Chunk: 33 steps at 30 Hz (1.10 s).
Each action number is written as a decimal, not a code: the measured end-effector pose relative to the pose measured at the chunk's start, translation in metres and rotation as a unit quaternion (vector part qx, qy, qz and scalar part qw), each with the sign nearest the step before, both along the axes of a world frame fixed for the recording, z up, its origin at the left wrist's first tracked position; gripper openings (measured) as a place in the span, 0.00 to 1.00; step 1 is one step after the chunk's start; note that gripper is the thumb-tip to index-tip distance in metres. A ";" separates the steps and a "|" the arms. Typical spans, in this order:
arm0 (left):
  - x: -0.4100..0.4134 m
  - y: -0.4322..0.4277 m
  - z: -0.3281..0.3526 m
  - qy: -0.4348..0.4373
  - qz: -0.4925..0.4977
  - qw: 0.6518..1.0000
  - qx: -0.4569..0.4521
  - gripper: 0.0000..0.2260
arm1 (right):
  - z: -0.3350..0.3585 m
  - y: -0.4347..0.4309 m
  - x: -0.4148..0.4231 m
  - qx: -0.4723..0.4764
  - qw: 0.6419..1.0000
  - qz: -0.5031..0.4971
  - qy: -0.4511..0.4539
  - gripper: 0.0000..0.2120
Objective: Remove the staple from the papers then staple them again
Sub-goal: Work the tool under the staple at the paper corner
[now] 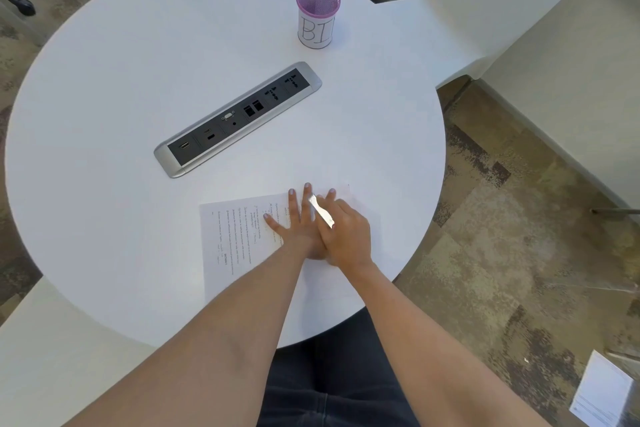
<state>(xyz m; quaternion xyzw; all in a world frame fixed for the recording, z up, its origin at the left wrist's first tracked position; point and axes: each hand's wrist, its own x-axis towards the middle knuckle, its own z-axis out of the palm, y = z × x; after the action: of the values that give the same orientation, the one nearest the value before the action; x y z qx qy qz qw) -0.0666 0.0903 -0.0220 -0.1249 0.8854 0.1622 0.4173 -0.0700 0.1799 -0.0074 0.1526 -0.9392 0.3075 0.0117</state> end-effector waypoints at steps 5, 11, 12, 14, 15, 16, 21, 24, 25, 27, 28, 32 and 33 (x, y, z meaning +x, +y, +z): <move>0.001 0.000 0.004 0.005 0.003 1.000 0.025 0.62 | -0.003 0.019 0.008 0.000 0.998 -0.053 -0.037 0.10; 0.001 -0.003 0.003 -0.007 -0.015 0.999 0.028 0.65 | -0.013 0.036 0.008 0.026 0.992 -0.098 -0.076 0.08; 0.001 -0.003 0.003 -0.009 -0.016 0.999 0.027 0.65 | -0.014 0.035 0.007 0.028 0.991 -0.100 -0.079 0.08; 0.000 -0.003 0.002 -0.010 -0.019 1.000 0.023 0.65 | -0.013 0.034 0.003 0.027 0.991 -0.104 -0.085 0.08; 0.000 -0.003 0.002 -0.009 -0.020 1.000 0.021 0.65 | -0.013 0.033 0.000 0.026 0.990 -0.106 -0.088 0.09; 0.000 -0.003 0.001 -0.009 -0.020 1.000 0.020 0.65 | -0.013 0.033 -0.002 0.025 0.990 -0.106 -0.089 0.09; 0.000 -0.002 0.001 -0.008 -0.021 1.000 0.019 0.65 | -0.013 0.034 -0.008 0.040 0.990 -0.091 -0.096 0.08; 0.000 -0.003 0.002 -0.010 -0.021 1.000 0.022 0.66 | -0.016 0.034 -0.010 0.057 0.990 -0.080 -0.101 0.08; 0.000 -0.002 0.003 -0.010 -0.019 0.999 0.023 0.66 | -0.017 0.034 -0.011 0.055 0.989 -0.084 -0.105 0.07; 0.001 -0.002 0.003 -0.010 -0.017 0.999 0.025 0.66 | -0.018 0.032 -0.010 0.036 0.987 -0.105 -0.120 0.07; 0.001 -0.002 0.004 -0.010 -0.017 1.000 0.025 0.66 | -0.018 0.030 -0.009 0.019 0.983 -0.124 -0.132 0.07; 0.001 -0.001 0.005 -0.012 -0.014 1.000 0.020 0.66 | -0.022 0.019 -0.001 -0.133 0.933 -0.280 -0.183 0.09; 0.001 -0.002 0.005 -0.012 -0.014 1.000 0.019 0.66 | -0.022 0.018 -0.001 -0.168 0.912 -0.326 -0.185 0.09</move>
<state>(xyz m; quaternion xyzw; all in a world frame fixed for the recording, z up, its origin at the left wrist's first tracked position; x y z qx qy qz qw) -0.0653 0.0882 -0.0173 -0.1065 0.8786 0.1718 0.4328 -0.0708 0.1983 -0.0294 -0.2261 -0.8565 0.4624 -0.0374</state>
